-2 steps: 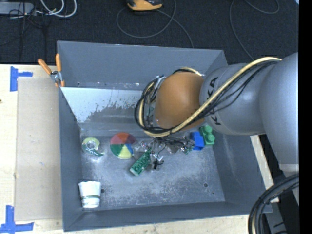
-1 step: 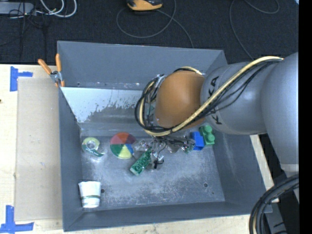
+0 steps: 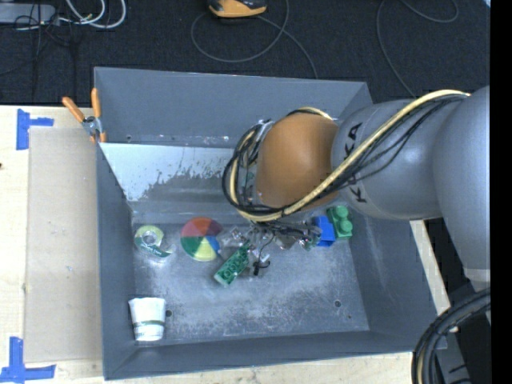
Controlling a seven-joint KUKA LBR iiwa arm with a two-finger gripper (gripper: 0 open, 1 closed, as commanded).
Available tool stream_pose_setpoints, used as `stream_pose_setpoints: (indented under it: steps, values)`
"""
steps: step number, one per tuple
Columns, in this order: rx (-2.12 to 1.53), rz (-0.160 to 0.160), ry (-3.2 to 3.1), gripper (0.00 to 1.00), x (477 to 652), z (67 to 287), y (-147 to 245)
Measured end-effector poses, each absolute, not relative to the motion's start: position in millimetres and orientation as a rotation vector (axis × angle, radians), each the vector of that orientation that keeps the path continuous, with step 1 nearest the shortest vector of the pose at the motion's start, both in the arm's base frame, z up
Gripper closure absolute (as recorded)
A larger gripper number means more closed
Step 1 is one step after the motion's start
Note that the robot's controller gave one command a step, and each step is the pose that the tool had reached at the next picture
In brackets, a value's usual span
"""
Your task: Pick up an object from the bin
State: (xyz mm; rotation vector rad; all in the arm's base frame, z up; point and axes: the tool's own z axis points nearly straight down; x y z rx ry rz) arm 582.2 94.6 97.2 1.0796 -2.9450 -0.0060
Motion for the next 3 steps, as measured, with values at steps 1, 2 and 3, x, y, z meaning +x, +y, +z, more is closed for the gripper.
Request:
stream_pose_setpoints:
  steps: [1,2,3]
  values:
    - [1.079,-0.007,-2.943,1.0,581.6,110,95]
    - [1.075,-0.01,-2.938,1.0,580.0,134,95]
    - [1.077,-0.007,-2.946,1.0,582.2,162,95]
